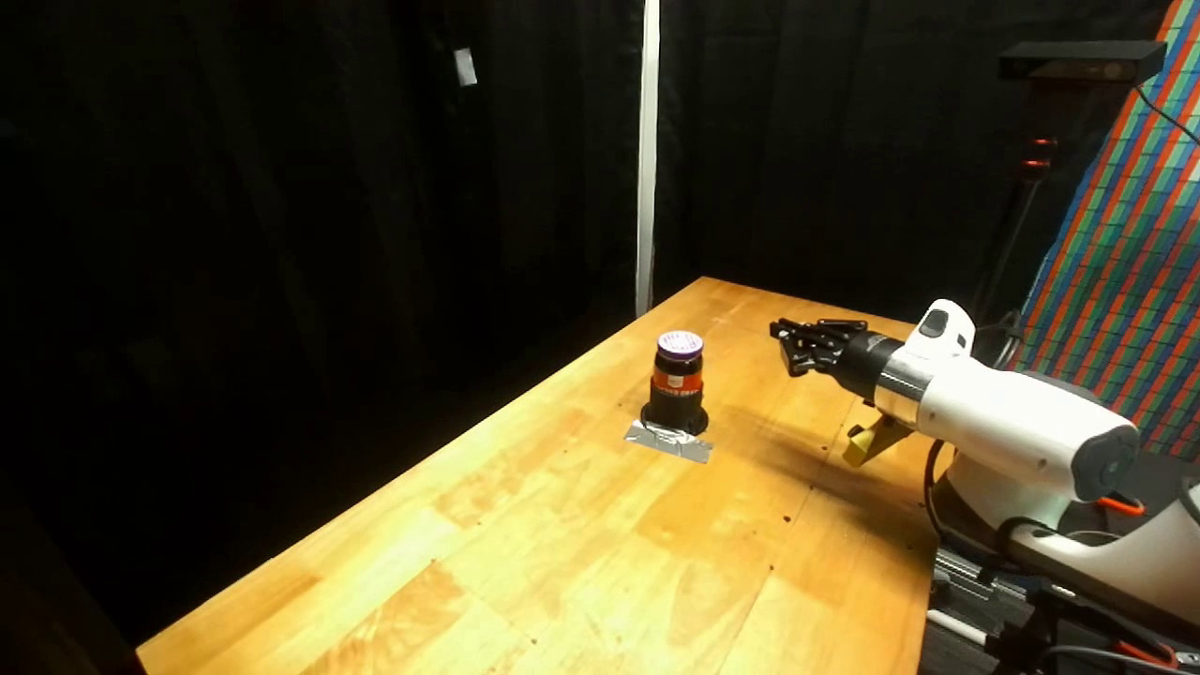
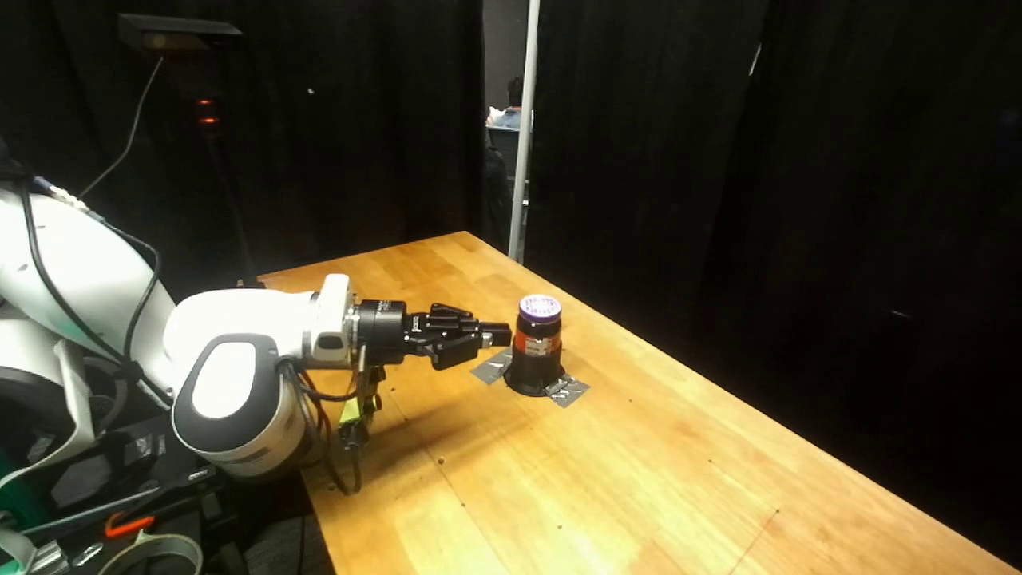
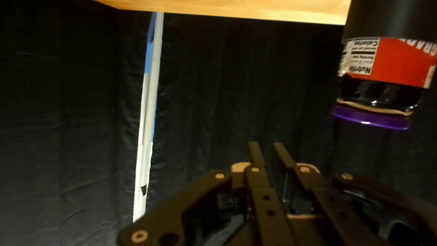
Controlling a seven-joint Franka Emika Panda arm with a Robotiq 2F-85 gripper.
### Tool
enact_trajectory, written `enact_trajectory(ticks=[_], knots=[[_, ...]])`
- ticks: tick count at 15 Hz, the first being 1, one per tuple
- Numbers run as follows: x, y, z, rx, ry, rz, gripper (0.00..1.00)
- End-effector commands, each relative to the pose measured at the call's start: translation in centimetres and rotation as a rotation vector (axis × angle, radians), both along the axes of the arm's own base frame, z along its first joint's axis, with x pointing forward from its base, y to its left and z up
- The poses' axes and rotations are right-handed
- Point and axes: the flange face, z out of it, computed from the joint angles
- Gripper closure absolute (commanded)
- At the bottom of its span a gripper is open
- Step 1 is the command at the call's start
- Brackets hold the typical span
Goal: Put the elastic around the bottle on the table
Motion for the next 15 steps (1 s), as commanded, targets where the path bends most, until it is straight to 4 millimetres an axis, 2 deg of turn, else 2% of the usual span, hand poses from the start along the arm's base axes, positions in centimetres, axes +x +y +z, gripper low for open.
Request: enact_trajectory(ticks=[1, 2, 6, 12, 15], knots=[[0.8, -0.6, 0.7, 0.023, -0.053, -0.045, 0.86], [1.4, -0.6, 1.2, 0.020, -0.035, -0.046, 0.86], [4.4, -0.9, 7.9, -0.062, 0.173, -0.056, 0.84], [9.2, -2.2, 20.4, -0.079, 0.435, -0.123, 0.87], [10.9, -2.7, 26.5, -0.059, 0.577, -0.130, 0.87]])
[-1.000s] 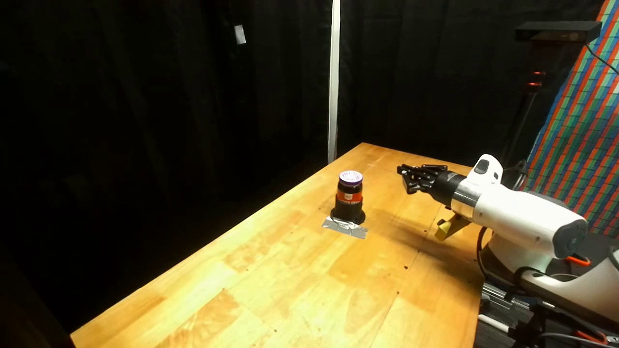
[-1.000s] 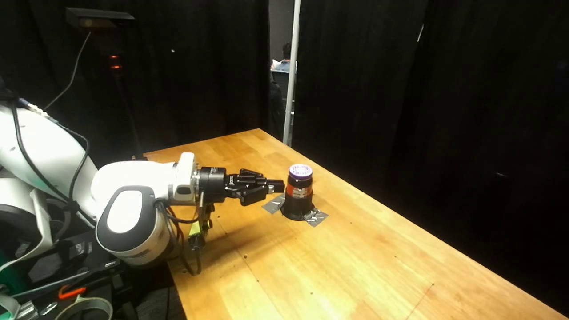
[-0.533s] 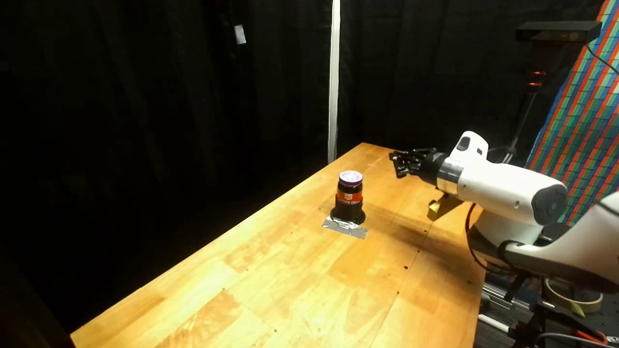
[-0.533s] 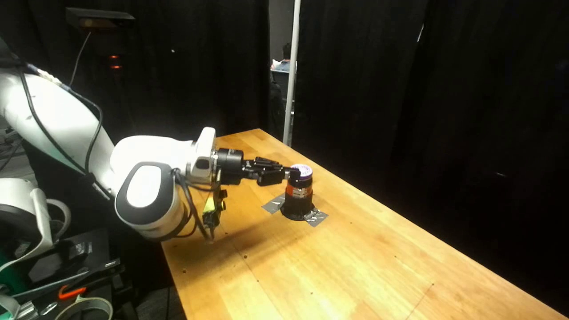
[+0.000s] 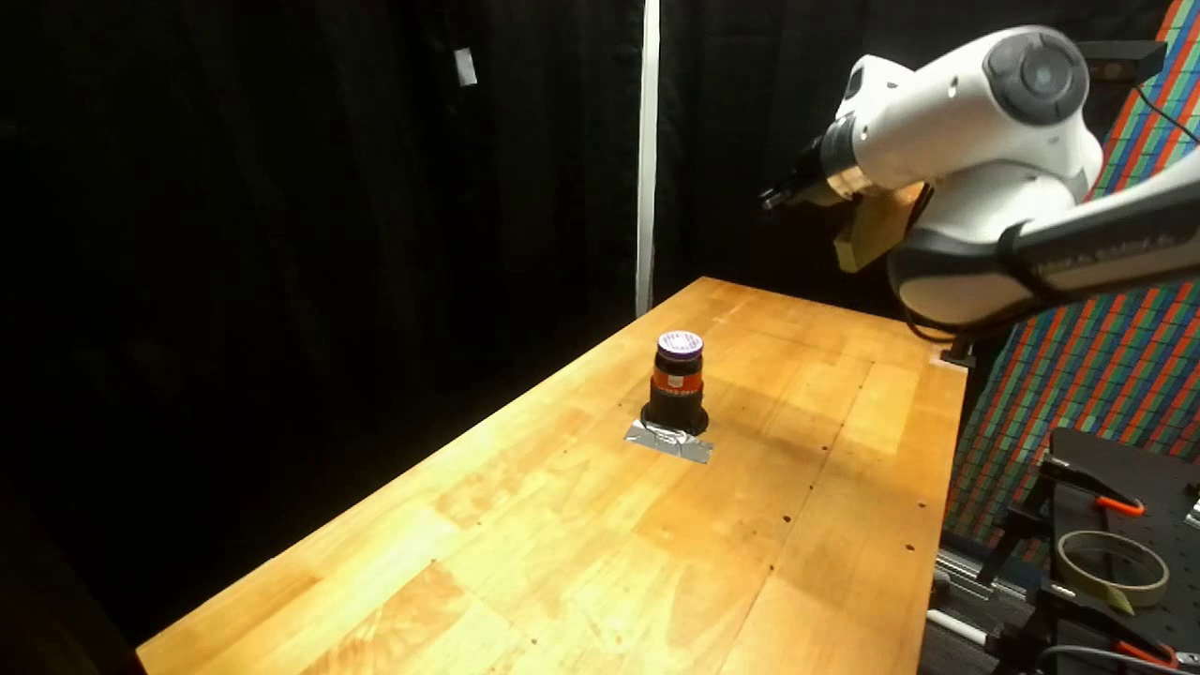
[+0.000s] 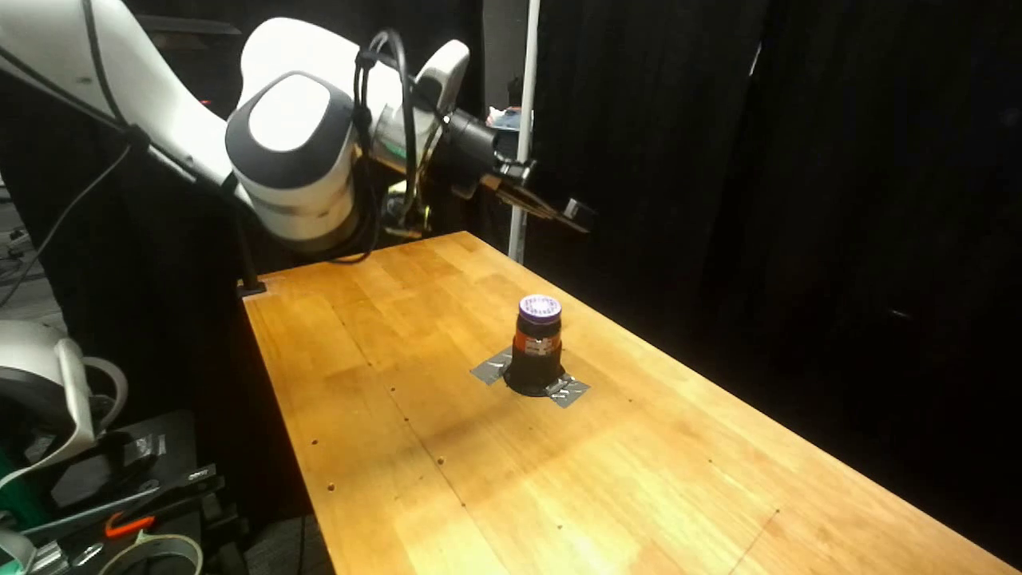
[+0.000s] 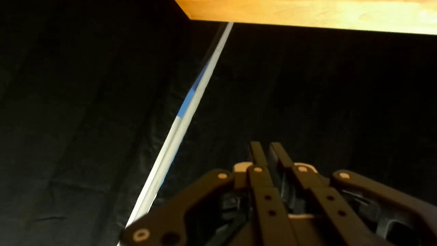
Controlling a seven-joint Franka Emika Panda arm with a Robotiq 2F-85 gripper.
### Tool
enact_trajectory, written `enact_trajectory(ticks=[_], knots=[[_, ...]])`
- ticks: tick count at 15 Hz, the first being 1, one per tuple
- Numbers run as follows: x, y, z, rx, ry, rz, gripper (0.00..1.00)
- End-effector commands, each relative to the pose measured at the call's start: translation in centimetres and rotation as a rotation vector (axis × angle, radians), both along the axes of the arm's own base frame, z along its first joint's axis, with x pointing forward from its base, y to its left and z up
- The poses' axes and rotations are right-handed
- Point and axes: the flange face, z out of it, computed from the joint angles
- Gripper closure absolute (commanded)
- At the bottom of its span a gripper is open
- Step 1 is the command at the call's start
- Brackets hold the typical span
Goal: Put the elastic around the bottle on the table
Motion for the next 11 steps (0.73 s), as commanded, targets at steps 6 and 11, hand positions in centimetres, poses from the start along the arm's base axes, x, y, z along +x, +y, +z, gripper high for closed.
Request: enact_trajectory(ticks=[6, 11], knots=[[2.7, 0.9, 10.4, 0.137, 0.464, -0.018, 0.87], [2.3, 1.5, 10.9, 0.231, 0.684, -0.072, 0.62]])
